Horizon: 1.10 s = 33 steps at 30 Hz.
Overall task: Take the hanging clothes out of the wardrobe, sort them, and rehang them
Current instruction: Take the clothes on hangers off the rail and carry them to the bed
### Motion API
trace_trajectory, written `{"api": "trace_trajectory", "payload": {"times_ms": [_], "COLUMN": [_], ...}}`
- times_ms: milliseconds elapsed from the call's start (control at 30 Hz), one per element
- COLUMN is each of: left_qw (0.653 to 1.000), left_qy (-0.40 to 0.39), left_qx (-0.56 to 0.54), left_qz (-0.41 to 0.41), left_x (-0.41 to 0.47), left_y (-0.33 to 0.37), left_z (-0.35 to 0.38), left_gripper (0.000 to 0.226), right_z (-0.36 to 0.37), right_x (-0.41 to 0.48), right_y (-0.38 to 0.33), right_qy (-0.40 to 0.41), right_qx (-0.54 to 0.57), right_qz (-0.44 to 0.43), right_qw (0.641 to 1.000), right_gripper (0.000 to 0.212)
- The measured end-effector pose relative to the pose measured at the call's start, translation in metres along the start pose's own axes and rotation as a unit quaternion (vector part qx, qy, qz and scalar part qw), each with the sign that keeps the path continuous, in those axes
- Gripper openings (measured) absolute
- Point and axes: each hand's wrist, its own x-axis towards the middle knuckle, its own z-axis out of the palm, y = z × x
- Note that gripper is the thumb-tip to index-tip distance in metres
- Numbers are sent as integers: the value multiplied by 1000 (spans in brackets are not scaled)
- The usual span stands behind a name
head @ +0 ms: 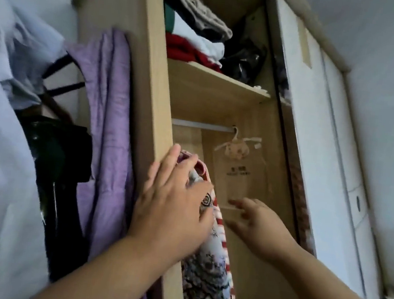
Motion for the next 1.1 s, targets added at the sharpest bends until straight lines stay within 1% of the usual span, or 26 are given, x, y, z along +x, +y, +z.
{"api": "trace_trajectory", "payload": {"times_ms": [133,233,333,467,567,733,800,867,967,1033,1100], "left_qw": [996,986,973,956,944,931,929,927,926,926,925], "left_qy": [69,118,151,155,171,202,205,209,213,216,219], "left_qx": [34,22,39,82,103,139,149,157,160,161,161], "left_qz": [-52,-117,-171,-237,-263,-269,-270,-269,-268,-265,-265], "left_x": [35,58,78,96,99,96,96,96,96,96,96], "left_y": [-13,-15,-19,-23,-20,-20,-19,-18,-18,-17,-17], "left_z": [0,-2,-2,-6,-4,-2,-2,-2,-1,-1,-1], "left_gripper": [46,68,84,91,93,87,86,84,84,83,84], "right_z": [1,2,3,10,18,32,38,44,55,61,67], "right_x": [67,108,144,189,215,250,260,267,273,274,278], "right_y": [5,10,15,14,12,12,11,9,5,1,-1], "right_qy": [-21,-39,-46,-78,-114,-171,-203,-239,-259,-236,-194], "right_qx": [103,173,184,205,218,284,307,326,292,272,235], "right_qz": [-22,-37,-53,-78,-80,-63,-45,-30,-31,-40,-70], "right_qw": [994,983,981,973,966,942,929,914,920,932,950], "right_gripper": [43,40,40,40,41,43,36,20,23,26,30]}}
